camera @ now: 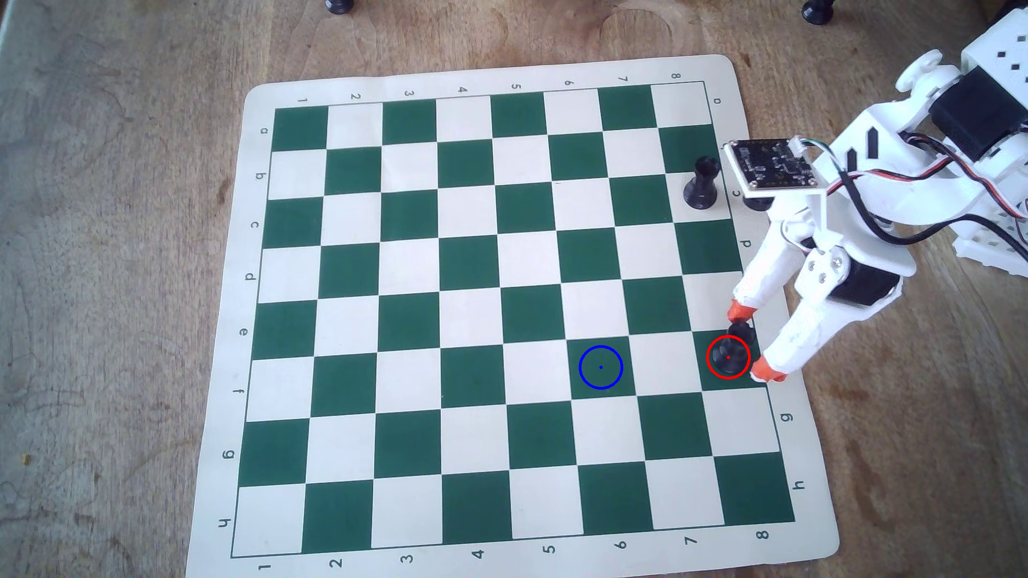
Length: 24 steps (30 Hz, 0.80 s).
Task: Move the chess piece from red to blue
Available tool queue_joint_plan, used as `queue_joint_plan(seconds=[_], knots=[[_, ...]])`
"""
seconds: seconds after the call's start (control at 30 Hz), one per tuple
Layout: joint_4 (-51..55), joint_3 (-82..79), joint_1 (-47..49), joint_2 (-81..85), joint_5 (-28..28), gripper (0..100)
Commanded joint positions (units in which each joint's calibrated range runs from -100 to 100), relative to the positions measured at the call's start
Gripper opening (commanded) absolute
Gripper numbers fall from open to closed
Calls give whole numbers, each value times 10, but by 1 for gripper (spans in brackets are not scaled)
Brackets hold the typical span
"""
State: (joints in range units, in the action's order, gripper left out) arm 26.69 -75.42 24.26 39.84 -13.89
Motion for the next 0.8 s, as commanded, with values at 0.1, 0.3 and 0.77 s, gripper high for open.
queue_joint_plan(seconds=[0.1,0.3,0.77], knots=[[-9,54,4,-10,2,16],[-9,42,3,-10,3,15],[-6,38,4,-8,8,8]])
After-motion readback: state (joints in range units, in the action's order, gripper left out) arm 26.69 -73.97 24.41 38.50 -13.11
